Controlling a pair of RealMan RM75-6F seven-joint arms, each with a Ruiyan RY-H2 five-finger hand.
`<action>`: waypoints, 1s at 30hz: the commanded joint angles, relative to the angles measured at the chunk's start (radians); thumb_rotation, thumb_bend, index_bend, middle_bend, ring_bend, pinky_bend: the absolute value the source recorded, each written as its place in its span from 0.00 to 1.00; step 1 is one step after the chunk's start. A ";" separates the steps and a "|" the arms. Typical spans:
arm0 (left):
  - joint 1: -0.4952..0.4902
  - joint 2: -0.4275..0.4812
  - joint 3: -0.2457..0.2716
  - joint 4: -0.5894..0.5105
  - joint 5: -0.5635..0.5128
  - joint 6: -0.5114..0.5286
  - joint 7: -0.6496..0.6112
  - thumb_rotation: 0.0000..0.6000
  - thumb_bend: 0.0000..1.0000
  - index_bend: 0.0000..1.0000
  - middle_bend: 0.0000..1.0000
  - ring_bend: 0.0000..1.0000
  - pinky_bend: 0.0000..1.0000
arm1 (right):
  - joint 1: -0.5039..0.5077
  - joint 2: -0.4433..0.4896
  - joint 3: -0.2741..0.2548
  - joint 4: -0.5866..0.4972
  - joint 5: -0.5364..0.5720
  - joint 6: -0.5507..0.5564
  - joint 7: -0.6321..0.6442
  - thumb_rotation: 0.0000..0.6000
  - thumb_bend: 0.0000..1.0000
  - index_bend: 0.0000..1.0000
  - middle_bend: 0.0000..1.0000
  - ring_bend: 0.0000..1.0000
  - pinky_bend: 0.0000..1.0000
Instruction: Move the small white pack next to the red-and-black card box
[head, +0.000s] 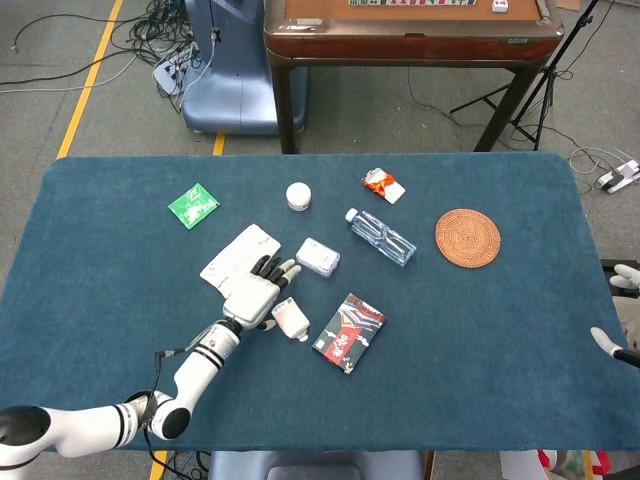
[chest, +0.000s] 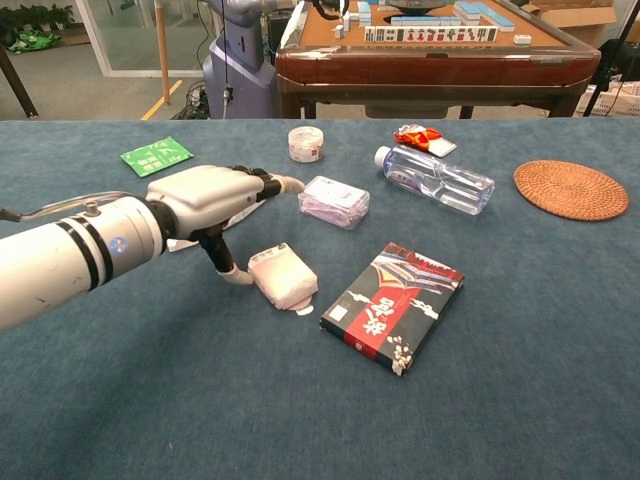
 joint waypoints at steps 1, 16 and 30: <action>0.006 0.014 0.008 -0.031 -0.007 0.012 0.021 1.00 0.01 0.00 0.00 0.00 0.01 | 0.000 0.000 0.000 0.000 -0.001 0.001 0.000 1.00 0.14 0.22 0.32 0.26 0.45; 0.004 0.012 0.017 -0.080 -0.038 0.027 0.060 1.00 0.01 0.00 0.00 0.00 0.01 | -0.003 0.002 -0.001 -0.007 -0.008 0.009 -0.004 1.00 0.14 0.22 0.32 0.26 0.45; -0.036 -0.048 -0.029 -0.013 -0.080 0.006 0.043 1.00 0.01 0.00 0.00 0.00 0.01 | -0.002 0.006 0.001 -0.006 -0.006 0.007 0.005 1.00 0.14 0.22 0.32 0.26 0.45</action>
